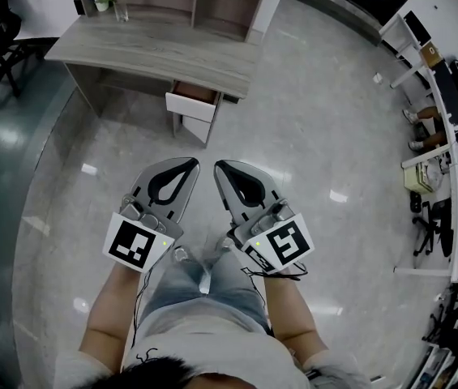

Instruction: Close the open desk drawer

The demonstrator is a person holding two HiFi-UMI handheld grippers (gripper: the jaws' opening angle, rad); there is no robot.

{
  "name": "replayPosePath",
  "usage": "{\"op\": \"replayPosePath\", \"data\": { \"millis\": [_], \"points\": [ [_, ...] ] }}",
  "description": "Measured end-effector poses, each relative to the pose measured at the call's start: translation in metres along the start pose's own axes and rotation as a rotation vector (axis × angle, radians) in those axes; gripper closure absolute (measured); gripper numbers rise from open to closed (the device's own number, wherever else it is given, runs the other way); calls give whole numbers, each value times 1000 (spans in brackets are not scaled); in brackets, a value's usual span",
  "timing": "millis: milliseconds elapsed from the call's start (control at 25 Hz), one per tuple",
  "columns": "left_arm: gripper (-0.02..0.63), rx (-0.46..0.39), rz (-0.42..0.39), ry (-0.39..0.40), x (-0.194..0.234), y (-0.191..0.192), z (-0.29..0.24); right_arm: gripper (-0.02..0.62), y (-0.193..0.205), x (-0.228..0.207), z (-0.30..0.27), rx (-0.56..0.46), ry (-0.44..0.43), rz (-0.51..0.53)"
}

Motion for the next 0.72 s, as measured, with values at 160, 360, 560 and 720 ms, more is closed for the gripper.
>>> {"op": "replayPosePath", "data": {
  "millis": [160,360,560,720],
  "points": [
    [595,3,12,-34,15,5,-6,588,5,-10,-16,4,-23,-1],
    [595,-2,7,-97,36,10,-23,588,12,-31,-42,5,-80,5],
    [595,21,-20,-141,58,16,-51,588,17,-61,-74,-2,-137,-7],
    [595,10,-7,-163,78,26,-75,588,27,-87,-100,10,-162,0]
  ]
}}
Point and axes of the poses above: the fingertips, and each gripper's own axes: z backward along the fingers, x to its left, y out of its underside, the point moved 7 cm from there along z, backward along the fingers, and after that the axes turned 8 degrees about y, right-handed, at the moved point
